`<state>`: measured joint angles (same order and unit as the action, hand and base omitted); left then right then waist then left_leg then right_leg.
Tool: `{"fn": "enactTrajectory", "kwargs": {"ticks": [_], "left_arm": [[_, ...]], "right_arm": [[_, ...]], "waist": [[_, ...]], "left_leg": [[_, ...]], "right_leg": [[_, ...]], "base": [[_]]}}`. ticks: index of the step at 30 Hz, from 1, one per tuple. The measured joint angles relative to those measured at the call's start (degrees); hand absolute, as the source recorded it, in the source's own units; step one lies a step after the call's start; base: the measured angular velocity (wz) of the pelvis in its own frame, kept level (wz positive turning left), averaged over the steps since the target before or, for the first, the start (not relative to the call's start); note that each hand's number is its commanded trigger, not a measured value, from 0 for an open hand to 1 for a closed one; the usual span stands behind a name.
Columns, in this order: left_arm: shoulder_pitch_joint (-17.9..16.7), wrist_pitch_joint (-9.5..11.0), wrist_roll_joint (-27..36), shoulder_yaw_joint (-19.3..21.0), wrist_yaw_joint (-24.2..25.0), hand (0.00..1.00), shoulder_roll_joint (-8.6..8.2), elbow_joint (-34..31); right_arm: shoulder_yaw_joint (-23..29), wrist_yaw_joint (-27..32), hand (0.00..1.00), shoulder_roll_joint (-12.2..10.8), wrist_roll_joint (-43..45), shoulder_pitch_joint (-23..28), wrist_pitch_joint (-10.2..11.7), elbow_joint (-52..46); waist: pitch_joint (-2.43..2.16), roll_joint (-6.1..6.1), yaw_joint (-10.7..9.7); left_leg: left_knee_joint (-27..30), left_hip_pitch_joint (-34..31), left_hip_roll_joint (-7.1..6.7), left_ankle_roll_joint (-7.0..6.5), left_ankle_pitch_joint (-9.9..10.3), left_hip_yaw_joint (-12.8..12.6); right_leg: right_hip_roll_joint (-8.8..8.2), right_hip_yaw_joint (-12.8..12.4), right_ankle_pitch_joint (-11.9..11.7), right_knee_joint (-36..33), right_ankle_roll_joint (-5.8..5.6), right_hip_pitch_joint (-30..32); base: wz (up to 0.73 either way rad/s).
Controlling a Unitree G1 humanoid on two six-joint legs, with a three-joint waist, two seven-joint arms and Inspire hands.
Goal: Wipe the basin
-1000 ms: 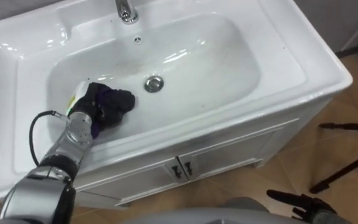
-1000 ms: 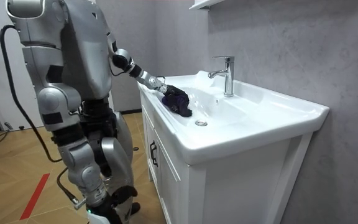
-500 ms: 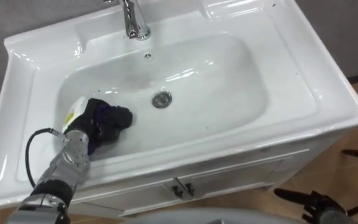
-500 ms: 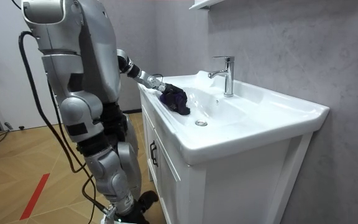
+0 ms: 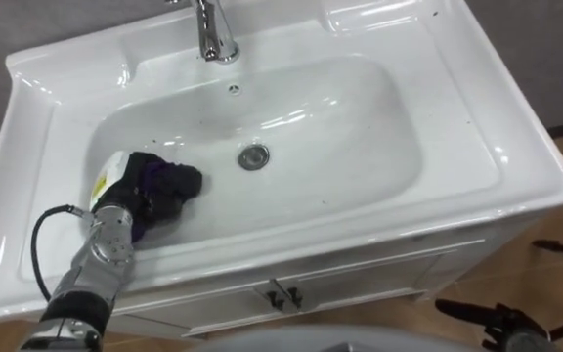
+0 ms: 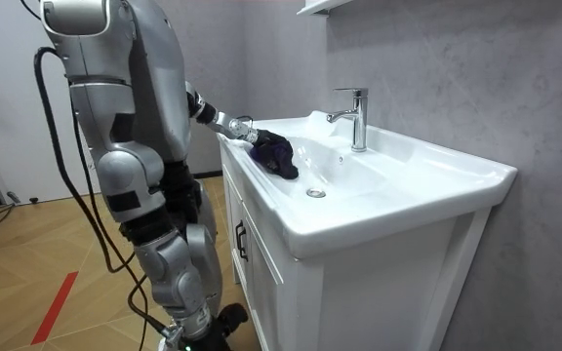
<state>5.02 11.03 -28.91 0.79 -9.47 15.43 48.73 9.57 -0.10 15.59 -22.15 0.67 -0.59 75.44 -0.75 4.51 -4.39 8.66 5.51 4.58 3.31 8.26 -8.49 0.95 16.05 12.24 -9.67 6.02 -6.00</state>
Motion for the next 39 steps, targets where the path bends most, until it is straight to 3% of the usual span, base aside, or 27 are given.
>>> {"fn": "enactTrajectory", "kwargs": {"ticks": [5,7,10,12,16,22,30,39], "left_arm": [[-0.06,-1.14,-0.12,0.2,-0.01,1.0,-0.01,-2.9],[-0.27,-2.32,-0.13,1.45,-0.48,1.0,0.02,-6.37],[-0.86,-2.88,-0.14,1.73,-3.4,1.0,0.02,-10.15],[-1.01,-3.14,-0.65,2.34,-4.71,1.0,0.01,-12.09],[-1.11,-4.25,-2.18,3.64,-8.69,1.0,0.02,-17.76],[-1.11,-4.46,-2.95,5.32,-15.11,1.0,0.11,-23.51],[-1.16,-4.46,-3.04,6.31,-18.18,1.0,0.22,-32.43],[-3.24,-4.52,-3.2,6.31,-20.88,1.0,0.72,-34.11]], "right_arm": [[-0.44,-0.01,0.0,-0.36,2.52,0.32,0.44,0.11],[-0.5,-0.12,0.0,-0.62,2.63,0.71,0.57,0.08],[-1.44,-0.17,0.0,-0.63,2.7,1.06,0.85,0.07],[-1.65,-0.47,0.0,-0.77,2.82,1.13,1.28,0.08],[-1.7,-0.14,0.0,-1.76,4.59,1.05,2.09,0.66],[-3.88,-0.57,0.0,-2.64,4.12,0.64,2.25,3.36],[-3.95,-1.31,0.0,-3.84,4.78,0.96,2.43,3.31],[-5.98,-1.35,0.0,-4.14,4.79,1.05,2.44,3.35]], "waist": [[-0.09,0.05,0.0],[0.17,-0.02,0.54],[0.2,0.03,1.76],[0.55,-0.35,1.8],[0.61,-0.45,1.6],[0.77,-0.6,1.83],[1.03,-0.13,1.8],[0.82,0.45,1.89]], "left_leg": [[0.28,-0.83,-0.11,0.01,0.01,1.17],[0.24,-0.84,-0.13,0.01,0.0,1.72],[0.21,-0.86,-0.28,0.01,0.0,2.69],[0.16,-0.93,-0.49,0.02,0.0,3.74],[1.06,-2.01,-1.15,0.04,-0.05,5.55],[0.71,-2.01,-1.59,0.06,-0.03,5.57],[0.7,-2.02,-1.88,0.05,-0.04,5.52],[0.77,-1.94,-2.17,0.04,-0.04,5.69]], "right_leg": [[-0.1,1.3,-0.01,0.21,-0.02,0.23],[-0.08,1.69,-0.01,0.13,-0.01,-0.06],[-0.13,2.15,-0.01,0.24,-0.02,-0.35],[-0.22,2.67,0.06,0.46,-0.15,-0.65],[-0.64,4.18,0.29,1.03,-0.65,-0.64],[-1.1,4.51,0.17,1.05,-1.2,-1.03],[-1.42,4.58,0.07,1.14,-1.51,-1.22],[-1.65,4.87,0.15,1.13,-1.79,-1.74]], "base": [[0.13],[0.16],[0.06],[0.22],[0.26],[0.05],[0.0],[0.02]]}}
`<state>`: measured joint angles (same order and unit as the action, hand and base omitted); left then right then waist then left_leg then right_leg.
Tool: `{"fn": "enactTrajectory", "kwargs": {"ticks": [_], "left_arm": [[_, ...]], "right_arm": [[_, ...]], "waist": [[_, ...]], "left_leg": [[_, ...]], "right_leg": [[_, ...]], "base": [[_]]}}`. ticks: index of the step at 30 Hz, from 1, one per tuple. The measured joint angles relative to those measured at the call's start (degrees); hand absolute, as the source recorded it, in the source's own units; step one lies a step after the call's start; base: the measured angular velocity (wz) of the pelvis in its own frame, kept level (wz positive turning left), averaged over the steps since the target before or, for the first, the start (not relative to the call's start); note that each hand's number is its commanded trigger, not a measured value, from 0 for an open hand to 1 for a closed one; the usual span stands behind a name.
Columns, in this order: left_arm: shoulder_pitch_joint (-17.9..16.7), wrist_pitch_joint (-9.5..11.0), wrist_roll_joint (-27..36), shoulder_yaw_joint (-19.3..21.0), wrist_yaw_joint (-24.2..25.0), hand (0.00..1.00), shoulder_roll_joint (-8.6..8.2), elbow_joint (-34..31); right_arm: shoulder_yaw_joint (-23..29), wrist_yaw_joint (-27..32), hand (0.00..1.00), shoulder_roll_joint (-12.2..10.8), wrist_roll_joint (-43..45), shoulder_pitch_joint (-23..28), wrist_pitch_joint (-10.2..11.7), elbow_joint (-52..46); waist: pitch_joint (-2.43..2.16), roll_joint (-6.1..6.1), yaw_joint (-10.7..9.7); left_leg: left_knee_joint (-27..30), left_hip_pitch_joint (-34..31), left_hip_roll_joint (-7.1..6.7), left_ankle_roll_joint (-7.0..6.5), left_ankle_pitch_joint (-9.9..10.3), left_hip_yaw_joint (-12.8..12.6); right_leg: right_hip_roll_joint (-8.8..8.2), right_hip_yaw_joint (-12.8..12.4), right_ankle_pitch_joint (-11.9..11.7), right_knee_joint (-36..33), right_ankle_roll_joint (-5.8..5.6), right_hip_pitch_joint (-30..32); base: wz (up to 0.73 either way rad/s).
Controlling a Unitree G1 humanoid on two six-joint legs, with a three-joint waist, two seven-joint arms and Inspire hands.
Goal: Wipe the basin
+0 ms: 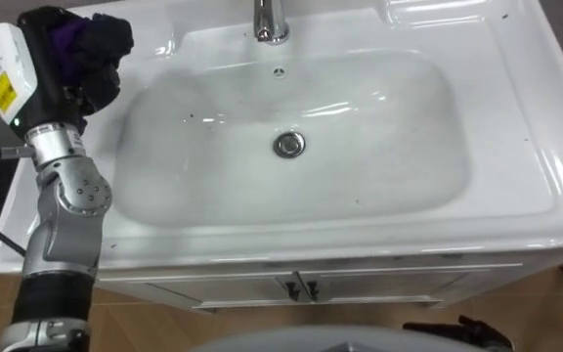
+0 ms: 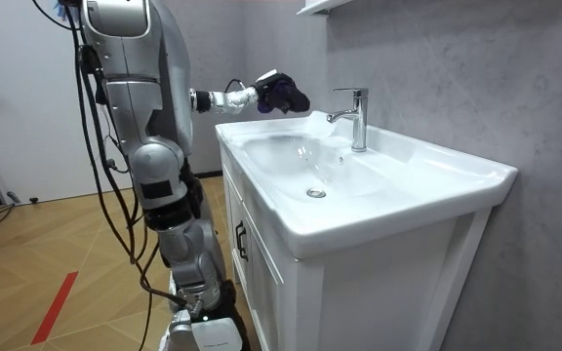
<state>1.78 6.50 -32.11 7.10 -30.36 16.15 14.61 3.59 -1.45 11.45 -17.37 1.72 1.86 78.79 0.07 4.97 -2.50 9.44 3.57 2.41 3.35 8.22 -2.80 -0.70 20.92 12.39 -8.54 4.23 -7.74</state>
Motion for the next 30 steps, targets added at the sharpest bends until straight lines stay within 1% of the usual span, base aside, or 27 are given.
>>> {"fn": "enactTrajectory", "kwargs": {"ticks": [2,6,8,10,11,12,13,14,15,18,21,23,28,29,30], "left_arm": [[-0.18,-0.01,-0.02,0.0,-0.12,1.0,0.03,-0.09],[-0.24,0.01,0.08,0.14,-0.12,1.0,0.09,-0.81],[-1.25,0.03,0.21,1.0,-0.11,1.0,0.1,-0.71],[-3.5,-0.08,0.24,1.74,-0.1,1.0,0.1,1.32],[-4.02,-0.2,0.24,1.75,-0.07,1.0,0.1,2.02],[-4.89,-0.47,0.46,1.74,0.18,1.0,0.09,3.62],[-5.5,-1.23,0.47,1.74,0.74,1.0,0.09,4.8],[-5.78,-1.63,0.5,1.74,0.93,1.0,0.09,5.16],[-6.51,-2.23,0.86,1.78,0.99,1.0,0.09,5.5],[-8.08,-2.58,2.78,1.79,1.34,1.0,0.09,7.06],[-8.76,-2.85,4.09,1.98,2.03,1.0,0.09,7.56],[-9.41,-2.95,4.57,2.3,2.24,1.0,0.09,7.56],[-9.49,-3.24,4.58,2.34,2.3,1.0,0.09,7.57],[-9.49,-3.24,4.58,2.34,2.3,0.87,0.09,7.57],[-9.48,-3.19,5.1,2.33,2.27,0.71,0.09,8.13]], "right_arm": [[-0.03,0.01,0.0,-0.01,-0.02,0.0,0.0,0.0],[-0.25,-0.17,0.0,-0.08,-0.03,0.13,-0.01,-0.19],[-0.24,-0.7,0.0,-0.15,0.07,0.08,-0.01,-0.38],[-0.26,-0.74,0.0,-0.16,0.05,0.26,-0.02,-0.84],[-0.26,-0.74,0.0,-0.16,0.03,0.3,-0.02,-0.84],[-0.28,-0.74,0.0,-0.16,0.05,0.33,-0.1,-0.85],[-0.27,-0.77,0.0,-0.17,0.07,0.47,-0.19,-0.85],[-0.27,-0.79,0.0,-0.2,0.05,0.57,-0.22,-0.85],[-0.16,-0.83,0.0,-0.23,0.02,0.59,-0.45,-0.85],[-0.1,-0.77,0.0,-0.1,-0.02,0.64,-0.66,-0.83],[-0.04,-1.23,0.0,-0.21,-0.08,0.77,-0.72,-0.79],[0.04,-1.25,0.0,-0.22,-0.1,0.8,-0.72,-0.84],[0.17,-1.24,0.0,-0.17,-0.02,1.02,-0.72,-0.87],[0.18,-1.24,0.0,-0.17,0.02,1.1,-0.72,-0.88],[0.12,-1.26,0.0,-0.1,-0.03,1.23,-0.72,-0.88]], "waist": [[0.01,0.1,0.14],[-0.08,0.39,1.4],[-0.1,0.41,1.51],[-0.14,0.47,1.48],[-0.19,0.55,1.48],[-0.37,0.85,1.45],[-0.24,0.66,1.38],[-0.24,0.64,1.4],[-0.13,0.38,1.65],[-0.12,0.28,2.25],[-0.12,0.34,2.92],[-0.13,0.45,2.94],[-0.3,0.78,2.77],[-0.33,0.82,2.76],[-0.37,0.87,2.55]], "left_leg": [[0.01,-0.1,-0.03,0.0,0.0,0.0],[0.08,-0.07,-0.06,0.0,0.0,0.04],[0.07,-0.06,-0.07,0.0,0.0,0.06],[0.09,0.12,-0.12,0.0,0.0,0.02],[0.1,0.13,-0.13,0.0,0.0,0.02],[0.15,0.07,-0.13,0.0,0.0,0.02],[0.17,0.03,-0.13,0.0,0.0,0.04],[0.21,0.03,-0.13,0.0,0.0,0.04],[0.18,0.0,-0.13,-0.01,-0.01,0.07],[0.17,0.1,-0.23,-0.01,0.0,0.27],[0.18,0.11,-0.23,-0.02,-0.01,0.24],[0.22,0.11,-0.22,-0.02,-0.01,0.24],[0.22,0.14,-0.22,-0.03,-0.02,0.23],[0.2,0.17,-0.22,-0.03,-0.02,0.21],[0.17,0.27,-0.23,-0.03,-0.02,0.16]], "right_leg": [[-0.04,0.42,0.03,0.01,-0.05,-0.05],[-0.09,1.18,0.04,-0.07,-0.09,-0.13],[-0.1,1.31,0.06,-0.07,-0.13,-0.18],[-0.13,1.38,0.09,-0.04,-0.17,-0.45],[-0.14,1.43,0.09,-0.04,-0.17,-0.44],[-0.16,1.8,0.09,-0.05,-0.17,-0.43],[-0.16,2.22,0.09,-0.04,-0.18,-0.34],[-0.16,2.45,0.11,-0.03,-0.19,-0.37],[-0.15,2.55,0.19,-0.02,-0.24,-0.37],[-0.19,2.51,0.2,-0.03,-0.28,-0.46],[-0.19,2.42,0.21,-0.05,-0.31,-0.43],[-0.21,2.43,0.25,0.03,-0.36,-0.42],[-0.21,2.4,0.26,-0.08,-0.36,-0.44],[-0.2,2.34,0.26,-0.13,-0.36,-0.45],[-0.19,2.31,0.25,-0.14,-0.36,-0.63]], "base": [[0.1],[0.09],[0.03],[0.0],[0.06],[0.13],[0.16],[0.16],[0.08],[0.01],[0.0],[0.0],[0.0],[0.0],[0.0]]}}
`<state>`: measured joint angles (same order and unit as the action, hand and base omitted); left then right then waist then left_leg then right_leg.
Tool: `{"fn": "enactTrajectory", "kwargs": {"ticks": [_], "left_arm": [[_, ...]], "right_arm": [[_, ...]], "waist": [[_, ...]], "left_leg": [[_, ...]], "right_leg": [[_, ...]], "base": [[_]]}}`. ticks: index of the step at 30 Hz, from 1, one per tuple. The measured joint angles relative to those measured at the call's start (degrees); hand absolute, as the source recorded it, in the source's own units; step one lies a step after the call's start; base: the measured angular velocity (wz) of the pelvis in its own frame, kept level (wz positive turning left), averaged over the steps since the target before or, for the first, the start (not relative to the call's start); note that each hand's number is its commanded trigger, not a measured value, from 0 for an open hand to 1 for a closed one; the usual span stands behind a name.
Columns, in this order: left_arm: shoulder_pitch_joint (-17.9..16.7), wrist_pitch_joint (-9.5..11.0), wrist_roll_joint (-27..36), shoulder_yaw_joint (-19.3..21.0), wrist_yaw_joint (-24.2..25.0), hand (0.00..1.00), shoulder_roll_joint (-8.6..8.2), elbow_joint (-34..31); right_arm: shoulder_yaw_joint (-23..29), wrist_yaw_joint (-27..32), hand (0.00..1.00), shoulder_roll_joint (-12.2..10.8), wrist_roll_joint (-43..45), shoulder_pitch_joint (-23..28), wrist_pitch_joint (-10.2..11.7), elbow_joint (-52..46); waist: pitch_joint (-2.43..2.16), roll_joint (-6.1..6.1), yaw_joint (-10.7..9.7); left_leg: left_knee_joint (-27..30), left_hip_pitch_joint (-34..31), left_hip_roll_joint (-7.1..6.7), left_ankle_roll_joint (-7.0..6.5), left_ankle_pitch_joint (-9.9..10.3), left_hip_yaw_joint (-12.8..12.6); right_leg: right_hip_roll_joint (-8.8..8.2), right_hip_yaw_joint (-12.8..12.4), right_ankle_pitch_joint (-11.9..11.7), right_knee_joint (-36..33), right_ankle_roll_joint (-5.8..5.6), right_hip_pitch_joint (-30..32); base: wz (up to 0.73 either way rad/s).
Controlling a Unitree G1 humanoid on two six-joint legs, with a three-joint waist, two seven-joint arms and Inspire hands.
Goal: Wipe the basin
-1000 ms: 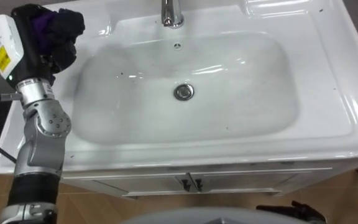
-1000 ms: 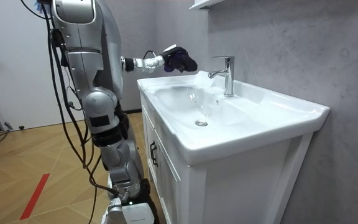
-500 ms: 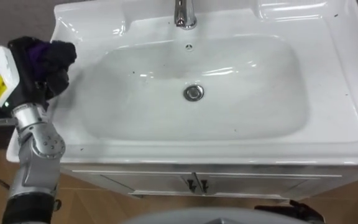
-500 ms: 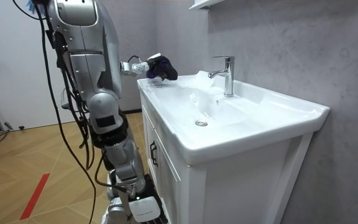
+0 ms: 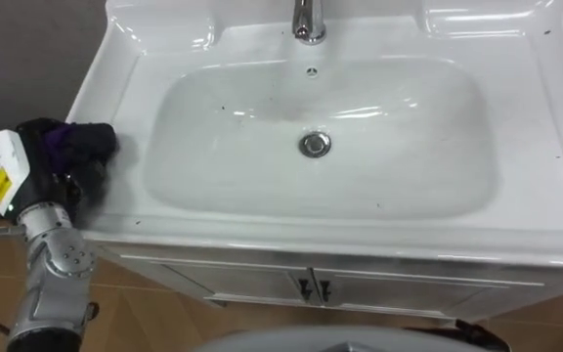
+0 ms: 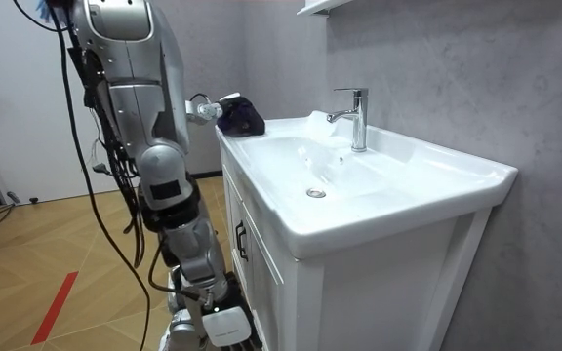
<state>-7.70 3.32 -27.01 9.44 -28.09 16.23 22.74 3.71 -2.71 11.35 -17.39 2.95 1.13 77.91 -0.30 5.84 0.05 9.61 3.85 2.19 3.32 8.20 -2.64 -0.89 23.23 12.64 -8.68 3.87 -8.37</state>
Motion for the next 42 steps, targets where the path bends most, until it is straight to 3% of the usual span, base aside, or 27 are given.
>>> {"fn": "enactTrajectory", "kwargs": {"ticks": [1,2,15,35,42], "left_arm": [[0.04,-0.02,0.27,0.0,-0.01,0.28,0.0,1.38],[0.07,-0.05,0.39,0.0,-0.01,0.0,0.0,2.23],[0.13,-0.61,0.41,-0.05,-0.22,0.0,0.0,4.17],[3.08,-0.58,-0.78,-0.05,-1.76,0.0,0.0,2.88],[3.61,0.15,-2.86,-0.05,-5.94,0.0,0.0,0.22]], "right_arm": [[-0.04,-0.03,0.0,0.08,0.06,0.04,0.0,0.0],[-0.05,-0.04,0.0,0.09,0.06,0.03,0.0,0.0],[-0.02,-0.59,0.0,0.15,0.02,0.02,-0.02,-0.13],[-0.22,-1.46,0.0,0.09,-0.04,-0.05,0.02,-0.47],[-0.06,0.14,0.0,-0.17,0.58,0.3,0.23,-1.85]], "waist": [[0.0,0.02,-0.48],[-0.02,0.1,-0.72],[0.28,-0.18,-2.76],[0.35,-0.55,-2.87],[0.45,-0.67,-3.21]], "left_leg": [[-0.04,0.15,-0.02,0.0,0.0,-0.02],[-0.09,0.29,-0.03,0.0,0.0,-0.04],[0.04,0.09,-0.08,0.0,0.0,-0.4],[-0.07,-0.8,-0.1,0.0,0.0,-0.34],[-0.09,-0.53,-0.11,0.0,0.0,-0.29]], "right_leg": [[-0.01,0.02,0.0,0.01,-0.01,-0.22],[-0.01,0.03,0.0,0.03,-0.01,-0.42],[0.03,0.14,0.01,0.69,-0.03,-0.48],[0.0,0.15,0.0,0.52,-0.04,0.2],[0.02,-0.46,0.0,0.68,-0.04,0.4]], "base": [[0.0],[0.0],[0.0],[0.0],[-0.04]]}}
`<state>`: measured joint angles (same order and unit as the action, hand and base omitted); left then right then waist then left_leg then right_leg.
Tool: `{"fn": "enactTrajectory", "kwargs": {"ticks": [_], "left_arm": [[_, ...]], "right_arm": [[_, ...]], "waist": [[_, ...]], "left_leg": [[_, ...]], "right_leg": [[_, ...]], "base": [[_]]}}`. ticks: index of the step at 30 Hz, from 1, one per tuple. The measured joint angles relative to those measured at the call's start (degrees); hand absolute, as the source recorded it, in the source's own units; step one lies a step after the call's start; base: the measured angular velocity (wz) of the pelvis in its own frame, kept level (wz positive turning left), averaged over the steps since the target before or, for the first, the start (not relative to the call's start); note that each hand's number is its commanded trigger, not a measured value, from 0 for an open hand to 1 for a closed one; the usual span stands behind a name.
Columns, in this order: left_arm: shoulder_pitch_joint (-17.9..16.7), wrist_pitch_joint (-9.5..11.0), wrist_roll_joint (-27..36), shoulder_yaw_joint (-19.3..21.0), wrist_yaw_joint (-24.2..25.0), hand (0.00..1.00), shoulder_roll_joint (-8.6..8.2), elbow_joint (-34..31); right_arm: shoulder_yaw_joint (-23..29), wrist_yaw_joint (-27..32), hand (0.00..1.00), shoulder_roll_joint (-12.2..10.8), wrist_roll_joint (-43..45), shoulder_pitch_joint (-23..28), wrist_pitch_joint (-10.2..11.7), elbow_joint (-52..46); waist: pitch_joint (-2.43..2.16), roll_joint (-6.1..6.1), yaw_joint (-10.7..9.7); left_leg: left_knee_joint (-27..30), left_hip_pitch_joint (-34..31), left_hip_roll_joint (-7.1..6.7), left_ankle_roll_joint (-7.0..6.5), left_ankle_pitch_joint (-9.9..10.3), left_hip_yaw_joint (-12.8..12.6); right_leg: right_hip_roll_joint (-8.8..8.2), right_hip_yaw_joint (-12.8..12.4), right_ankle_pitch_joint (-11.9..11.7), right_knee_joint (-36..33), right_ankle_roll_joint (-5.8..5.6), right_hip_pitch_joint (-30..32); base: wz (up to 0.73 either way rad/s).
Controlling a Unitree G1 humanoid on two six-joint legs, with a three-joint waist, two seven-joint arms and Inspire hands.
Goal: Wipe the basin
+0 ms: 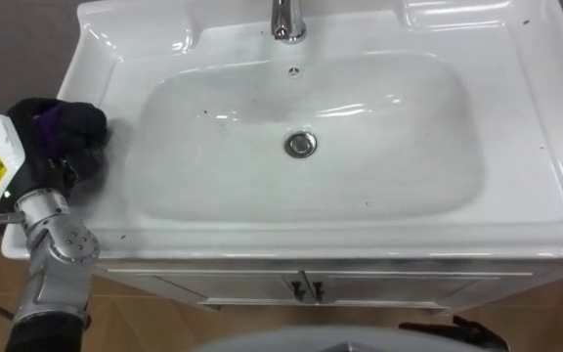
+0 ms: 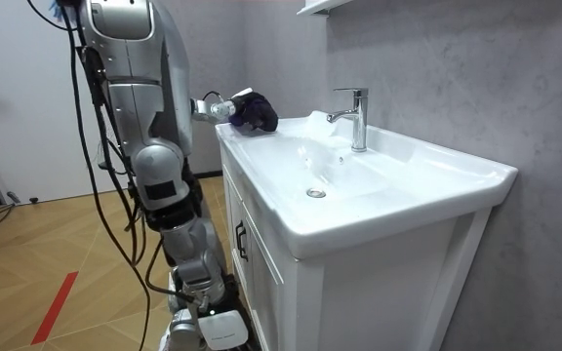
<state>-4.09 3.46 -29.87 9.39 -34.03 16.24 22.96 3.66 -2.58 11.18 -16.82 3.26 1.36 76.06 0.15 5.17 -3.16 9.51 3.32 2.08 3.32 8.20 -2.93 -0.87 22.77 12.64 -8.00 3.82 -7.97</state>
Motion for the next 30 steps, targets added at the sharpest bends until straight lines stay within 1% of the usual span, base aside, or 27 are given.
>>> {"fn": "enactTrajectory", "kwargs": {"ticks": [4,5,6,7,10,20,23,24,25,26,28,30], "left_arm": [[0.28,0.58,-0.86,0.0,-1.61,0.0,0.0,-0.57],[0.36,0.68,-0.87,0.0,-1.64,0.51,0.0,-0.58],[0.61,0.72,-0.93,0.0,-1.64,0.83,0.0,-0.58],[0.96,0.72,-1.18,0.0,-1.64,1.0,0.0,-0.56],[1.97,0.71,-1.23,0.0,-1.66,1.0,0.0,-0.55],[2.04,0.62,-1.97,0.0,-1.66,1.0,0.0,0.39],[2.04,0.53,-2.34,0.0,-1.65,1.0,0.0,1.55],[2.04,0.48,-2.35,0.0,-1.64,1.0,0.0,2.86],[2.04,0.19,-2.36,0.0,-1.5,0.64,0.0,4.41],[2.05,-0.01,-2.37,0.0,-1.4,0.0,0.0,5.22],[2.04,-1.31,-2.37,0.0,-1.17,0.0,0.01,7.64],[2.04,-2.14,-2.38,0.0,-0.85,0.0,0.01,8.57]], "right_arm": [[0.0,0.17,0.0,0.03,1.37,0.07,0.0,-0.06],[0.0,0.2,0.0,0.03,1.37,0.07,0.0,-0.07],[0.0,0.25,0.0,0.02,1.37,0.07,0.0,-0.07],[0.01,0.38,0.0,0.01,1.48,0.06,0.0,-0.06],[0.01,0.54,0.0,-0.04,1.49,0.05,-0.02,-0.05],[0.06,0.65,0.0,-0.04,2.08,0.16,-0.16,0.02],[0.06,0.56,0.0,-0.02,2.06,0.17,-0.2,0.01],[0.02,0.48,0.0,0.0,1.78,0.15,-0.2,0.0],[0.02,0.4,0.0,0.02,1.64,0.14,-0.2,-0.02],[0.02,0.37,0.0,0.01,1.6,0.16,-0.23,-0.02],[0.04,0.34,0.0,0.02,1.57,0.18,-0.62,-0.06],[0.04,0.35,0.0,0.11,1.56,0.16,-1.1,-0.33]], "waist": [[0.03,-0.04,-0.18],[0.03,-0.04,-0.18],[0.03,-0.04,-0.17],[0.03,-0.02,-0.12],[0.02,0.01,0.01],[0.07,-0.02,0.02],[0.08,-0.04,0.01],[0.06,-0.03,0.02],[0.04,0.0,-0.03],[0.04,-0.01,-0.03],[0.03,-0.08,0.02],[0.0,-0.08,0.31]], "left_leg": [[-0.01,-0.01,-0.01,0.0,0.0,0.03],[-0.02,-0.01,-0.02,0.0,0.0,0.02],[-0.04,0.0,-0.03,0.0,0.0,0.0],[-0.06,-0.01,-0.04,0.0,0.0,0.0],[-0.14,0.07,-0.06,0.0,0.0,-0.02],[-0.31,0.3,-0.08,0.0,0.0,-0.05],[-0.33,0.27,-0.08,0.0,0.0,-0.18],[-0.33,0.33,-0.08,0.0,0.0,-0.29],[-0.33,0.36,-0.08,0.0,0.0,-0.31],[-0.33,0.36,-0.07,0.0,0.0,-0.3],[-0.37,0.3,-0.07,0.0,0.0,-0.3],[-0.39,0.13,-0.07,0.0,0.01,-0.29]], "right_leg": [[0.01,-0.31,0.0,0.0,0.0,0.06],[0.0,-0.36,0.0,0.02,0.0,0.02],[0.0,-0.42,0.0,0.04,0.0,-0.13],[0.0,-0.48,0.0,0.05,0.0,-0.15],[-0.01,-0.66,-0.01,0.05,0.0,-0.15],[0.03,-1.6,-0.01,0.21,-0.01,0.13],[0.05,-1.95,-0.01,0.16,-0.01,0.13],[0.05,-2.17,-0.01,0.16,0.0,0.13],[0.04,-2.27,-0.01,0.16,-0.01,0.12],[0.04,-2.31,-0.01,0.18,-0.01,0.13],[0.05,-2.35,-0.01,0.21,-0.01,0.22],[0.05,-2.53,-0.01,0.15,-0.01,0.53]], "base": [[-0.02],[-0.04],[0.0],[0.0],[-0.01],[-0.04],[-0.06],[-0.09],[-0.08],[-0.04],[0.0],[-0.02]]}}
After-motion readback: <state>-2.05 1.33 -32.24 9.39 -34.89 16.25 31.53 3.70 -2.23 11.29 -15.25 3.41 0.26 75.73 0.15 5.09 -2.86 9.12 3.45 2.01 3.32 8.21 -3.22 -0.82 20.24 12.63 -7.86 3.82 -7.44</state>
